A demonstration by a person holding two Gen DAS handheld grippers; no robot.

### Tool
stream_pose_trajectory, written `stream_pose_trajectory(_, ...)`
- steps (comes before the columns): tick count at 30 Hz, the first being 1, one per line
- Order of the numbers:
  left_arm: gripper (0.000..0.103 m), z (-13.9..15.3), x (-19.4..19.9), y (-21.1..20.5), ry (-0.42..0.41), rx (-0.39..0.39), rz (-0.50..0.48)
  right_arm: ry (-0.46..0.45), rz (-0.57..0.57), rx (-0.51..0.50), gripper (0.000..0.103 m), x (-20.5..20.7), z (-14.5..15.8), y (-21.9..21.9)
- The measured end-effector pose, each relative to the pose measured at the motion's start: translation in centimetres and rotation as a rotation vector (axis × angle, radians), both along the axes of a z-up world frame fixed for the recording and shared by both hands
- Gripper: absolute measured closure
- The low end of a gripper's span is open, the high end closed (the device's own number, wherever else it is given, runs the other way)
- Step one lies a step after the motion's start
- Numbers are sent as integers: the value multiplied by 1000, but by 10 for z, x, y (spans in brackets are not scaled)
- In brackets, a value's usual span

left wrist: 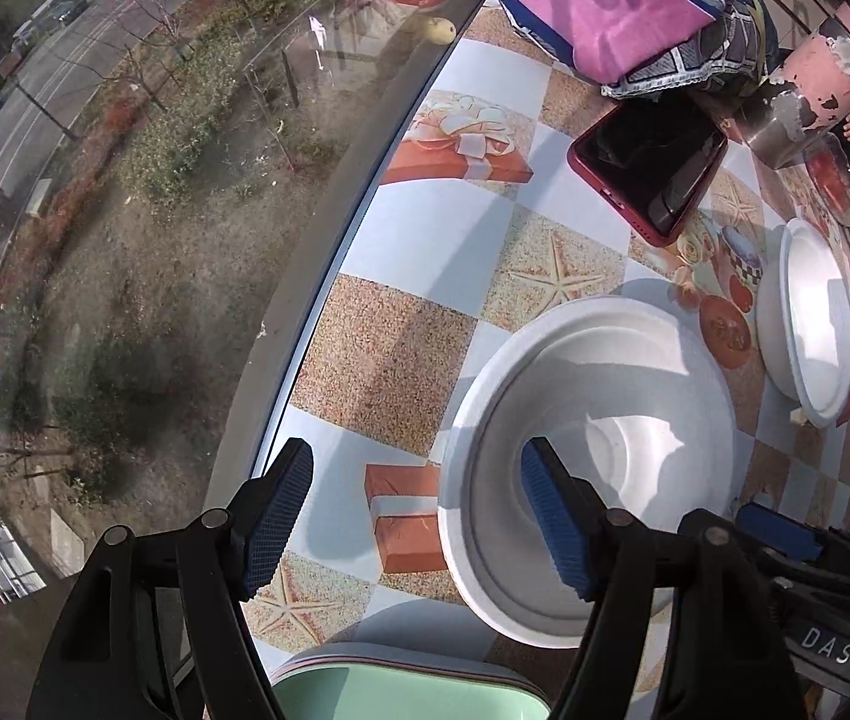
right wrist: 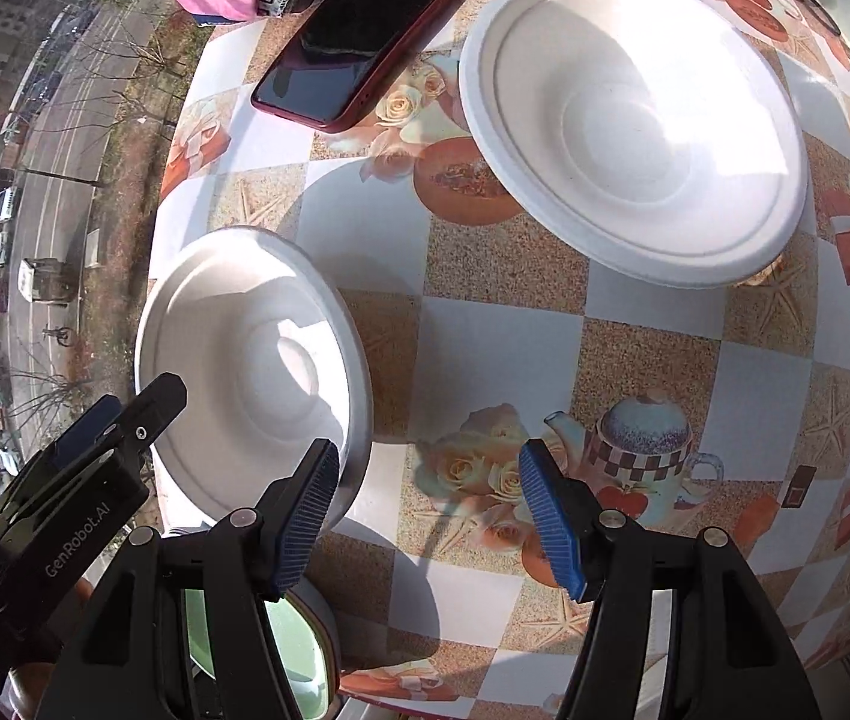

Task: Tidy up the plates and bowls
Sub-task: 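Move both tools to a second white bowl and grip its rim, then lift the second white bowl with both tools over the first bowl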

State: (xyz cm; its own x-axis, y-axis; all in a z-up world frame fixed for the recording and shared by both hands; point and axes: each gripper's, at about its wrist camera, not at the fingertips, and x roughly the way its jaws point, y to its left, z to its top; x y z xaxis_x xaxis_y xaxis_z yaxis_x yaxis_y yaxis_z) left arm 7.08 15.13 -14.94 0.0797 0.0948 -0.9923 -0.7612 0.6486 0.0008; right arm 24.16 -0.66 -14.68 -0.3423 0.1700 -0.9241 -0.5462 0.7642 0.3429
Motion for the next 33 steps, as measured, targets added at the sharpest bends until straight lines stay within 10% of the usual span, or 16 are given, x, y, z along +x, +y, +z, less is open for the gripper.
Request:
stream_pose_trajectory(7,29,-14,1,3,33,-11,3,7,35,16,39,-7,-13,18)
stream_pose_trajectory(11,47,-16,-1,3,28,-24,4,25,52,14,45,-14,-18,27)
stream_pose_trajectory(14,76,-12,0,-4,-16,-62,-32,68,45,12,71,-17,-25,29)
stream_pose_trajectory(17,77,-11,1,-11,-2,-69,-43,86,58,23,86,-21,-26,29)
stream_pose_trajectory(33,78,-3,7,-140,64,-126,-271,115,42,-111,84,-24,-37,-90)
